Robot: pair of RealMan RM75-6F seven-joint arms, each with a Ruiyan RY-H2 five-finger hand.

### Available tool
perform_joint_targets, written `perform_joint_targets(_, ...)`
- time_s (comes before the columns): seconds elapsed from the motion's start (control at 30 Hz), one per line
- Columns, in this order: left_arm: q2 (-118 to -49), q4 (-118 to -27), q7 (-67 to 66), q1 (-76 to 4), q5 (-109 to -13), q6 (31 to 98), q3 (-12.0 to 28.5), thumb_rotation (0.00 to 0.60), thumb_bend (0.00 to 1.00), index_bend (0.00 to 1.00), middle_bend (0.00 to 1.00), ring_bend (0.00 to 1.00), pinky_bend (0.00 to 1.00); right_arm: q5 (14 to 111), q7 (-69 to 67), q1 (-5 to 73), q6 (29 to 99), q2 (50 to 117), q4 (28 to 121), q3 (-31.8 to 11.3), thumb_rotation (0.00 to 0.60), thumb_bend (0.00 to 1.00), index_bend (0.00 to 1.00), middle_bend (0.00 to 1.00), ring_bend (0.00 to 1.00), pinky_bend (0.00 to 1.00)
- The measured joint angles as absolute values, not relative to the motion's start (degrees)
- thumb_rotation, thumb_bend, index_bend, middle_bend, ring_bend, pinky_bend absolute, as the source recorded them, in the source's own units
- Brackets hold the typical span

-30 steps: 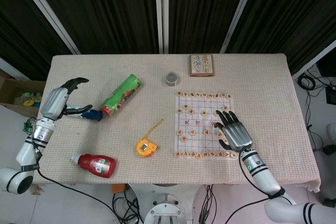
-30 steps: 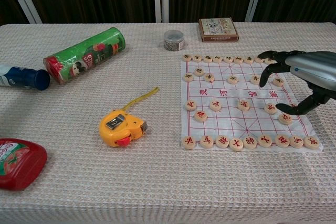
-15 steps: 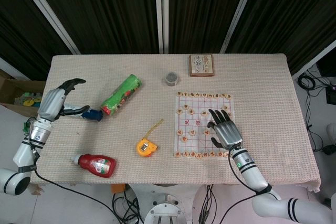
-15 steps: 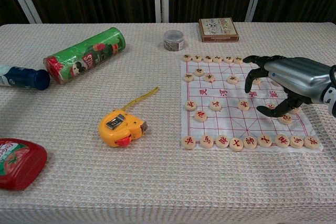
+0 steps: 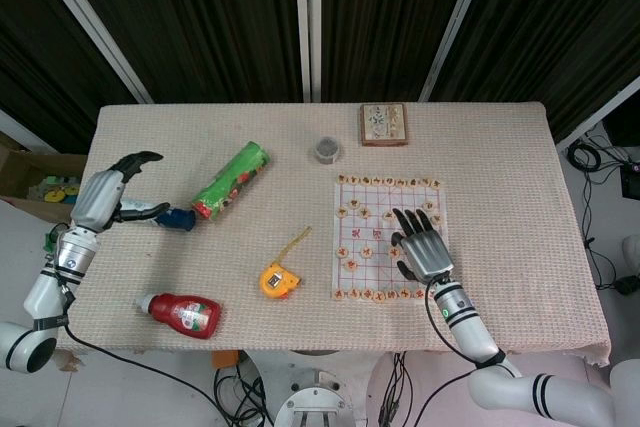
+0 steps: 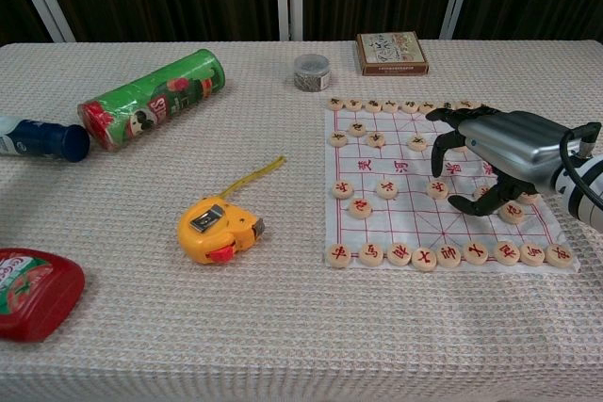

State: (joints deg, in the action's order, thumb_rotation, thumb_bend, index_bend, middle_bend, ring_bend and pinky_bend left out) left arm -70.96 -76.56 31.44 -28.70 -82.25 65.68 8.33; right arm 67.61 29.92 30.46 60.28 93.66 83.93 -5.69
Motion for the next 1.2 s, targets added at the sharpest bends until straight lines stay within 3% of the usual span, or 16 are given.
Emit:
perform_joint_targets(0.93, -71.2, -75.7, 31.1, -28.5, -82.4, 66.2, 8.1, 0.182, 0.02, 0.21, 0.18, 0.17, 0.28, 66.5, 30.8, 31.7, 60.0, 96.0, 80.9, -5.5, 0.6, 0.32, 0.47, 0.04, 0.0, 0.0)
perform_joint_targets(1.2, -71.2, -75.3, 31.8, -28.5, -82.5, 66.1, 8.0, 0.183, 0.02, 0.21, 0.18, 0.17, 0.28, 67.2, 30.0, 31.7, 60.7, 96.8, 80.3, -5.6, 0.6, 0.33, 0.55, 0.05, 0.0, 0.0)
